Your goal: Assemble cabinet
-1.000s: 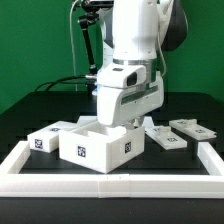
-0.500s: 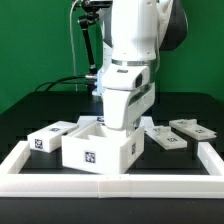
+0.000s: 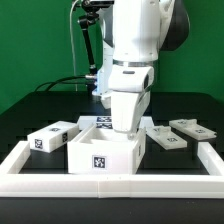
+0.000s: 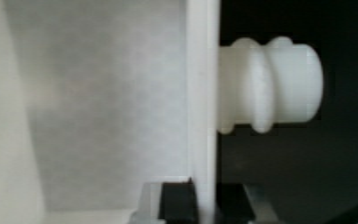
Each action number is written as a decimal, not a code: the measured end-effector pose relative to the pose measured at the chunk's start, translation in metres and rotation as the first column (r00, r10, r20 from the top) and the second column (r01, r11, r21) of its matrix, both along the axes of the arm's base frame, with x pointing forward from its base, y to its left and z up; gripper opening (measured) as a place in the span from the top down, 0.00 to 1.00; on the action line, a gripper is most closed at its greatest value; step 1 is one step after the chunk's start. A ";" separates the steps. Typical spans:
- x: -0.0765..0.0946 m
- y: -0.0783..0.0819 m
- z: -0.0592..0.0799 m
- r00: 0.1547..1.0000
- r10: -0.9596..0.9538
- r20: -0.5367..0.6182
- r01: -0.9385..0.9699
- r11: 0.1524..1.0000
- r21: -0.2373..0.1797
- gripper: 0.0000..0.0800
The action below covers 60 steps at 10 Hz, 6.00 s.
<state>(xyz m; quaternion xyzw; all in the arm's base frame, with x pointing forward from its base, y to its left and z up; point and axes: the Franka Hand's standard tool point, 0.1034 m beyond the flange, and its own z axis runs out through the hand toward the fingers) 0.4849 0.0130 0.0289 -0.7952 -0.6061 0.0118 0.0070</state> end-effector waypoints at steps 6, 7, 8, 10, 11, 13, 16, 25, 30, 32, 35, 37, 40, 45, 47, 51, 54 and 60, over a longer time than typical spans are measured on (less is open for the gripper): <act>0.011 0.013 -0.001 0.988 0.156 0.005 -0.156 0.988 0.005 0.96; 0.011 0.013 -0.001 0.988 0.157 0.006 -0.157 0.988 0.005 0.96; 0.011 0.013 -0.001 0.988 0.157 0.006 -0.157 0.988 0.005 0.96; 0.013 0.027 0.000 0.983 0.184 0.006 -0.184 0.983 0.007 0.96; 0.017 0.043 0.001 0.979 0.206 -0.001 -0.206 0.978 0.013 0.96; 0.023 0.070 -0.001 0.971 0.240 0.007 -0.241 0.970 0.022 0.96; 0.032 0.095 0.000 0.965 0.262 0.016 -0.262 0.964 0.034 0.96; 0.037 0.105 -0.001 0.970 0.244 0.010 -0.244 0.969 0.039 0.53; 0.005 0.095 0.034 0.959 0.282 0.035 -0.283 0.959 0.018 0.01; -0.024 0.102 0.043 0.955 0.294 0.051 -0.295 0.955 0.016 0.00; -0.063 0.120 0.030 0.949 0.316 0.020 -0.316 0.948 0.033 0.00; -0.057 0.116 0.031 0.952 0.304 0.024 -0.305 0.952 0.033 0.00; -0.058 0.116 0.030 0.940 0.340 0.036 -0.341 0.939 0.034 0.00; -0.090 0.138 0.014 0.834 0.548 0.070 -0.551 0.833 0.039 0.00; -0.088 0.135 0.014 0.840 0.538 0.069 -0.541 0.840 0.039 0.00; -0.106 0.144 0.006 0.804 0.590 0.075 -0.594 0.803 0.054 0.00; -0.123 0.152 -0.010 0.782 0.619 0.078 -0.624 0.777 0.081 0.00; -0.126 0.155 -0.017 0.808 0.586 0.062 -0.589 0.802 0.096 0.29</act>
Offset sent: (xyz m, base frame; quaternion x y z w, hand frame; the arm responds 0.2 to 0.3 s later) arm 0.0198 0.0391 -0.0094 0.0134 0.0011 -0.2017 0.9794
